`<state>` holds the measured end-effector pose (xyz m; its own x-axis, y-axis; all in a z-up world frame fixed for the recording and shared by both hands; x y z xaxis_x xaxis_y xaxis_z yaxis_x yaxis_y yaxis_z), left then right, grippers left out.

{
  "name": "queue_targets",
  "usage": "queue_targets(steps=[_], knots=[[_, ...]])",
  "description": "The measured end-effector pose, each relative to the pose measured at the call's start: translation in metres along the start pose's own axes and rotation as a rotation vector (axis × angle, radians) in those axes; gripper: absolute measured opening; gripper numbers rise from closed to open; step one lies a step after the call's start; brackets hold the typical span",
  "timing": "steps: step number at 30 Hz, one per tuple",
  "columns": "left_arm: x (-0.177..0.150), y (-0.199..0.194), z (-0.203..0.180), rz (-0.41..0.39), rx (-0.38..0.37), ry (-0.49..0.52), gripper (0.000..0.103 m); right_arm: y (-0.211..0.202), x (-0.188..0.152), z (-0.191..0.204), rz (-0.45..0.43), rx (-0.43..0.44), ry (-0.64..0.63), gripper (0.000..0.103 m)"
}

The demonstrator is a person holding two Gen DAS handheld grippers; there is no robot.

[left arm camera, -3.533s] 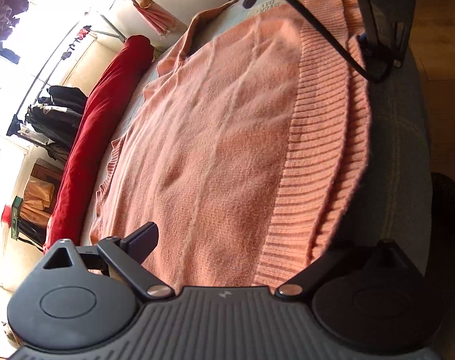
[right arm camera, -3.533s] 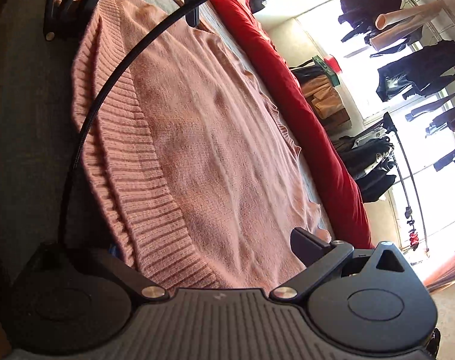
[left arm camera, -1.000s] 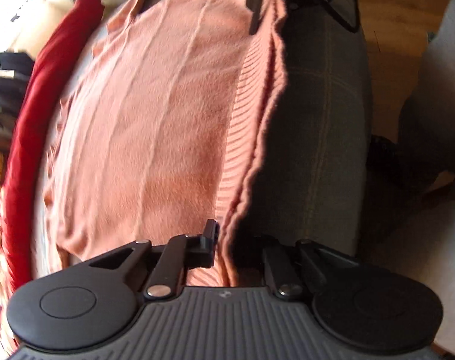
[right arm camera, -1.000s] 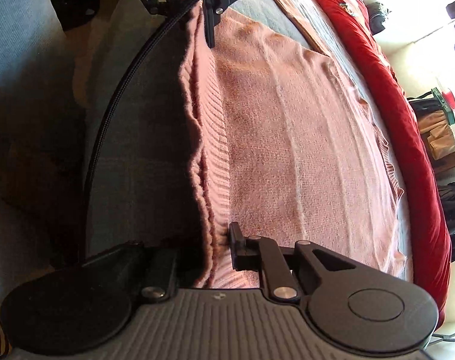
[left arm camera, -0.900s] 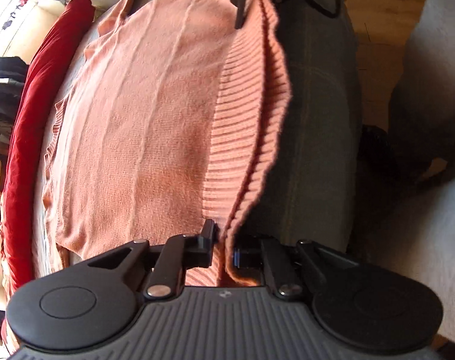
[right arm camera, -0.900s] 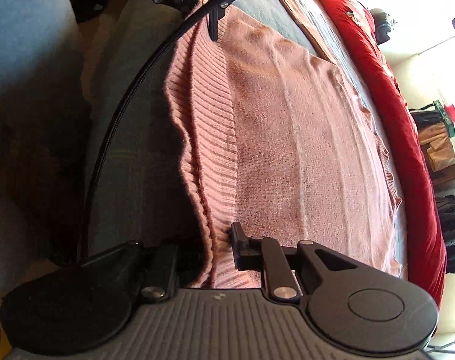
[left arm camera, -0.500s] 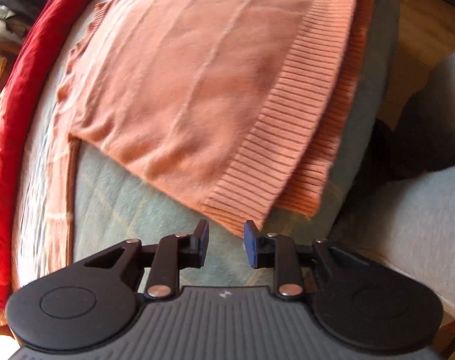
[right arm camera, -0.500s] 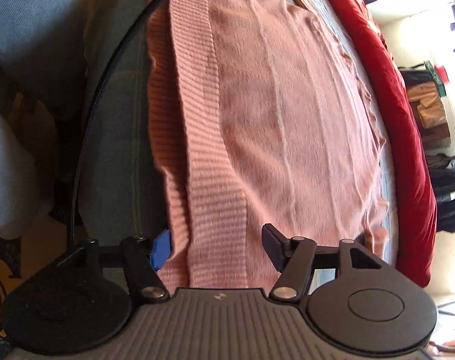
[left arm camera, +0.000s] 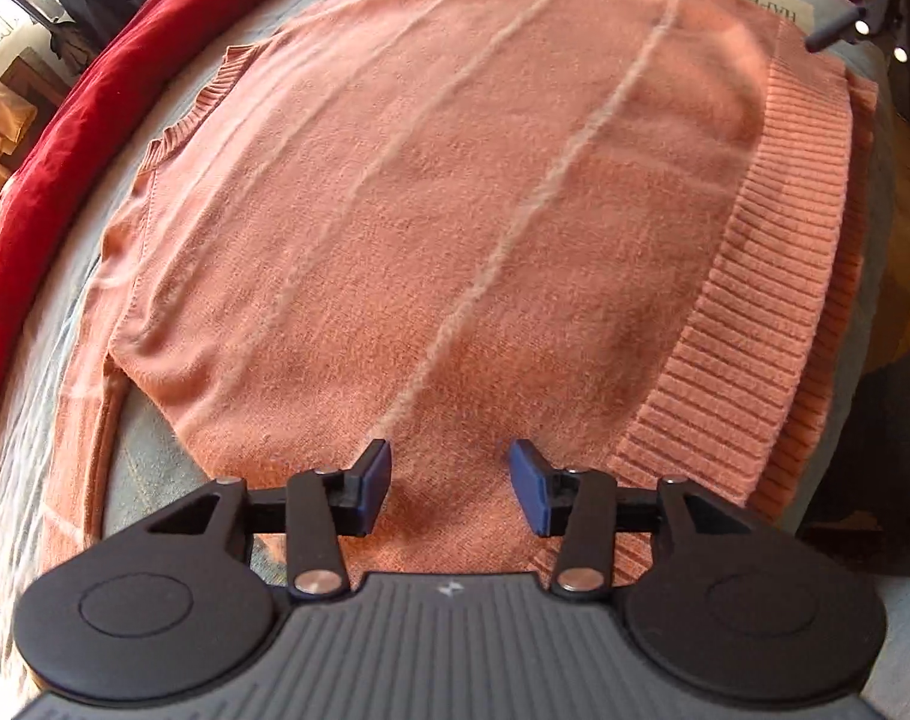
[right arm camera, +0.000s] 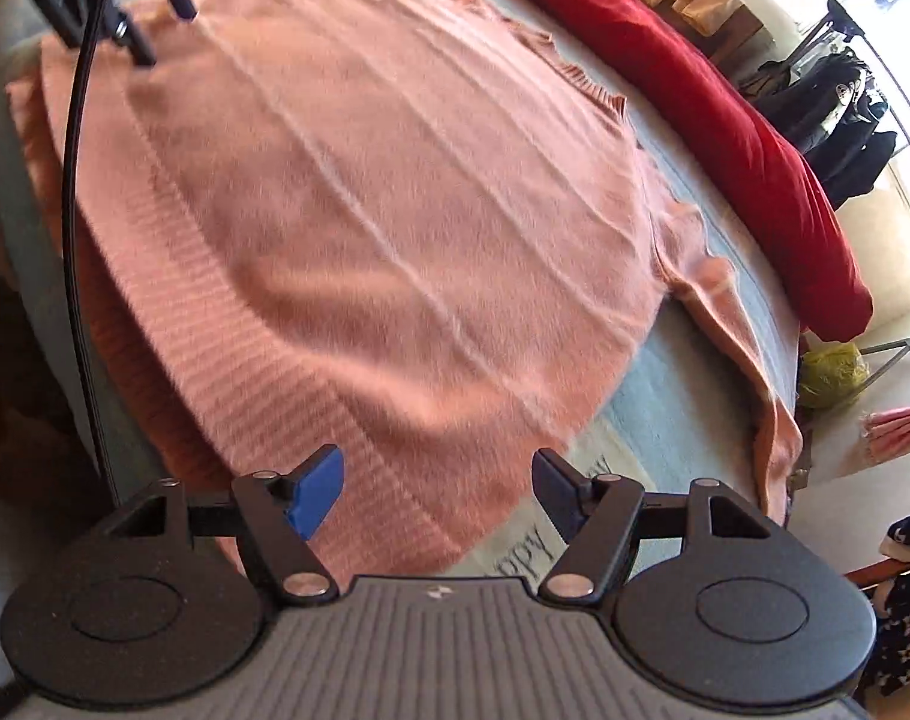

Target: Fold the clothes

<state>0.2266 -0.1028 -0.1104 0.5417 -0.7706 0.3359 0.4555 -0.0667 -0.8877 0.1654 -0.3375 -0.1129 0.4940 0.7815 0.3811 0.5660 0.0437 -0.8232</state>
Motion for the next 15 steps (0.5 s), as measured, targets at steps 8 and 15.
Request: queue_targets(steps=[8,15], knots=[[-0.037,-0.014,0.007,0.085,-0.034,-0.022,0.049,0.021,-0.032,-0.001,0.147,0.237,0.335,0.081],[0.018,-0.018,0.031,-0.046,-0.042,-0.13,0.053,0.011,-0.019,-0.039,0.129,0.211,0.527,0.082]])
Point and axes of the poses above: each gripper's, at about its wrist camera, not at the fingertips, and y roughly the way its jaws point, z to its left, x to its top, the point moved 7 cm from there along y, roughly the way its jaws point, and after that the axes turned 2 degrees about -y, right-handed, at the moved point
